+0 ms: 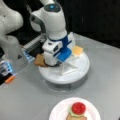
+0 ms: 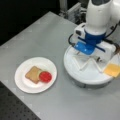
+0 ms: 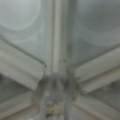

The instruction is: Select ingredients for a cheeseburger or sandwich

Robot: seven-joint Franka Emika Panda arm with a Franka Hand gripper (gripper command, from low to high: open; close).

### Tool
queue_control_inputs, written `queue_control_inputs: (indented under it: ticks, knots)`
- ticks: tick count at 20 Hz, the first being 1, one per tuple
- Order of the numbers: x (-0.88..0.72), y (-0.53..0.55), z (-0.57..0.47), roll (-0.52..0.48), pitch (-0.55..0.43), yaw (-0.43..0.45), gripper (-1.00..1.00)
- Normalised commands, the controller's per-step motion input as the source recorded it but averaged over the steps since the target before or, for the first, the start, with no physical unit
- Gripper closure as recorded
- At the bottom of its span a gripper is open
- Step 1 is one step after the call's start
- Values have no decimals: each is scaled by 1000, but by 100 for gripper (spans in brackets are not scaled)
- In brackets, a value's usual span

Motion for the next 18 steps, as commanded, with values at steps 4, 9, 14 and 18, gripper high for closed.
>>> queue_control_inputs:
  ticks: [4,9,14,18]
  knots:
    - [-45,3,-123,-42,-117,44,-100]
    - [-144,7,-132,-45,-121,67,-100]
    - [-224,35,-169,-43,-141,104,-100]
    - [-225,39,-178,5,-140,184,-100]
